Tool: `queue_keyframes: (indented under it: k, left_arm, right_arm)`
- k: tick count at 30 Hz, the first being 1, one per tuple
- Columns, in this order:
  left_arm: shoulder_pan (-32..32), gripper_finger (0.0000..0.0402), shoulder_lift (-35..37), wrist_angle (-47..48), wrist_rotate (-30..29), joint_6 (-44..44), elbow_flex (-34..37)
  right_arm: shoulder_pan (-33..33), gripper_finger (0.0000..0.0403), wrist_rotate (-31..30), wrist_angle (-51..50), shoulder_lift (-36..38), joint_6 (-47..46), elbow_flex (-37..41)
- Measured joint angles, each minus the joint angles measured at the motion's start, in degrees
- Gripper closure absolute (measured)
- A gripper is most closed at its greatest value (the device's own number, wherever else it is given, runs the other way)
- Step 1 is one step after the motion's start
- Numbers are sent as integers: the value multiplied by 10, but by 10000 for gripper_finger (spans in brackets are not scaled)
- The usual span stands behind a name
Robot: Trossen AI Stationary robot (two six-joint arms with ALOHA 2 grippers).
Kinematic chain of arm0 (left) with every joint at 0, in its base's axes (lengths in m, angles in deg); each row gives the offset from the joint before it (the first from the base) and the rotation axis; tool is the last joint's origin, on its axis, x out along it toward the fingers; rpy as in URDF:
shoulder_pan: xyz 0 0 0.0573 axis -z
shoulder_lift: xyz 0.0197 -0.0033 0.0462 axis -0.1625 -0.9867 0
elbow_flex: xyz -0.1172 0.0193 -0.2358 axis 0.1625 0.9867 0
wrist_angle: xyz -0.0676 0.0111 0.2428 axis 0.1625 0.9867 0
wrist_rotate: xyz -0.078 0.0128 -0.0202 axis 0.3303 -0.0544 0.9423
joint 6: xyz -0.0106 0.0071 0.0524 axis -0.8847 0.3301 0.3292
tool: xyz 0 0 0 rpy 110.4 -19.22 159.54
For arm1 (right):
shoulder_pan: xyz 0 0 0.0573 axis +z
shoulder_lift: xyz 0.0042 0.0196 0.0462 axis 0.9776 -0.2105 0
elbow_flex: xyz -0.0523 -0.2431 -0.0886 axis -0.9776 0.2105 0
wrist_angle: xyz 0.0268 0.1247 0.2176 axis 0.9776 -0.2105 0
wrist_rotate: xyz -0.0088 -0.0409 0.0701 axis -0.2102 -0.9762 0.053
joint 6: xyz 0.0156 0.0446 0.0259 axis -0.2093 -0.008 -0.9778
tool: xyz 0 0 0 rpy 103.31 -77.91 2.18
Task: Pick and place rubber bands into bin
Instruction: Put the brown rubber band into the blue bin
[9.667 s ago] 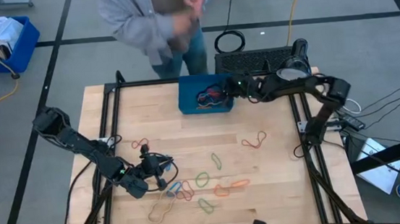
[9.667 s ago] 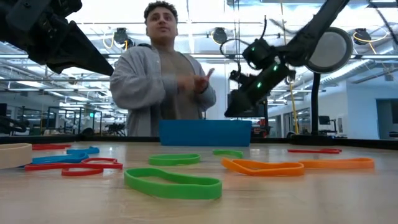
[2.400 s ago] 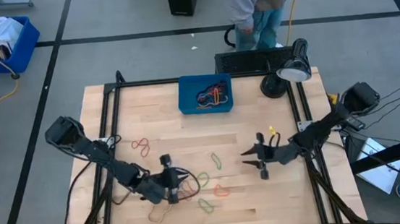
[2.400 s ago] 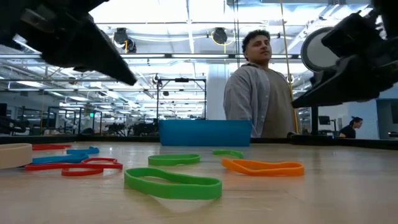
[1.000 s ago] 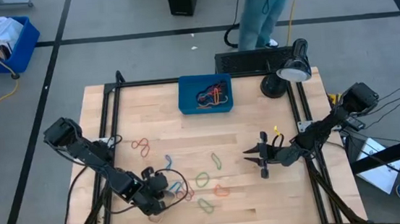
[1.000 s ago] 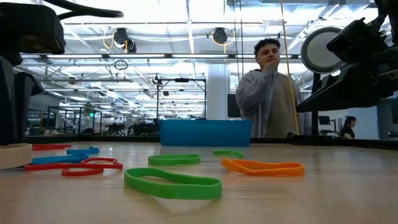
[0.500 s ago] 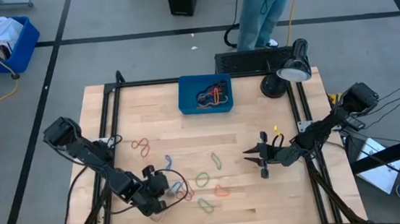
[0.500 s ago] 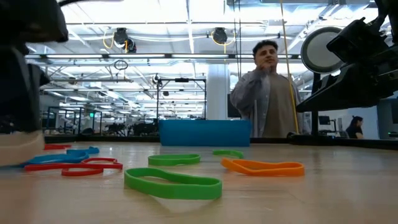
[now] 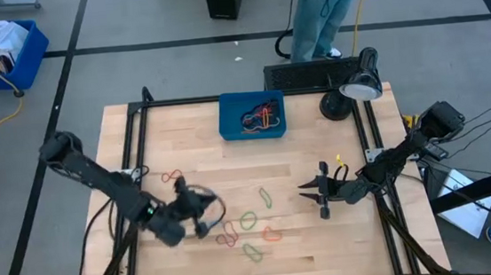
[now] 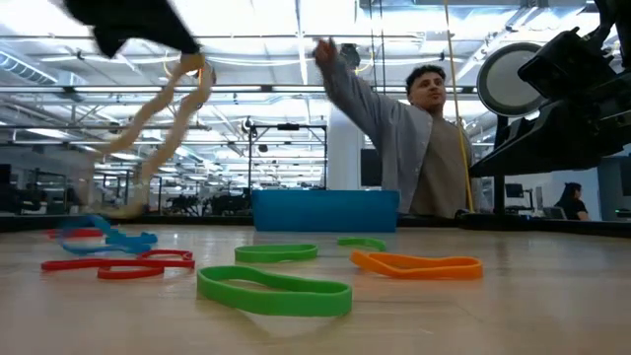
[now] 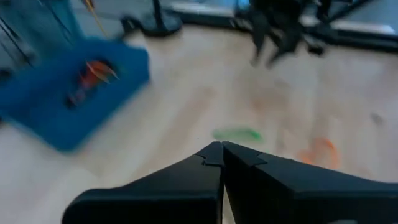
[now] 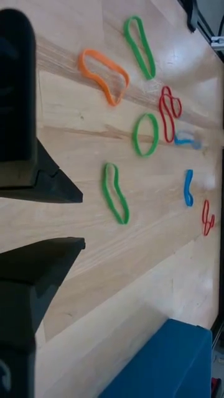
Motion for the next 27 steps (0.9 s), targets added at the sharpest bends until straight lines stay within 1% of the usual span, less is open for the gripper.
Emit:
queue_keyframes:
  k: [2, 4, 6, 9, 11, 13, 15, 18, 20, 22, 24, 27]
  left_arm:
    - [-40, 399, 2, -40, 7, 79, 0]
    - [-86, 399, 2, -82, 32, 158, 0]
    - [-136, 398, 2, -121, 56, 224, 0]
    - [-212, 399, 2, -171, 77, 306, 0]
    - [-262, 398, 2, -209, 84, 348, 0]
    - [-312, 397, 2, -245, 110, 390, 0]
    - [-359, 399, 0, -276, 150, 413, 0]
    - [-416, 397, 0, -297, 232, 418, 0]
    - [-442, 391, 0, -297, 301, 430, 0]
    - [-455, 386, -2, -287, 352, 448, 0]
    - [-451, 386, -11, -287, 375, 475, 0]
    - [-424, 392, -29, -284, 390, 527, 0]
  right_arm:
    - [0, 312, -1, 0, 0, 0, 0]
    - [0, 312, -1, 0, 0, 0, 0]
    - [-1, 312, -1, 0, 0, 1, 0]
    - [-6, 312, -1, -2, 0, 0, 0]
    - [-7, 312, -1, -5, 0, 1, 0]
    - [-6, 312, -1, -6, 0, 1, 0]
    - [-6, 312, -1, -9, 0, 1, 0]
    - [-6, 312, -1, -14, 0, -3, 0]
    - [-6, 312, -1, -18, 0, -4, 0]
    - [-6, 312, -1, -18, 0, -4, 0]
    - [-6, 312, -1, -18, 0, -1, 0]
    - [-6, 312, -1, -18, 0, 1, 0]
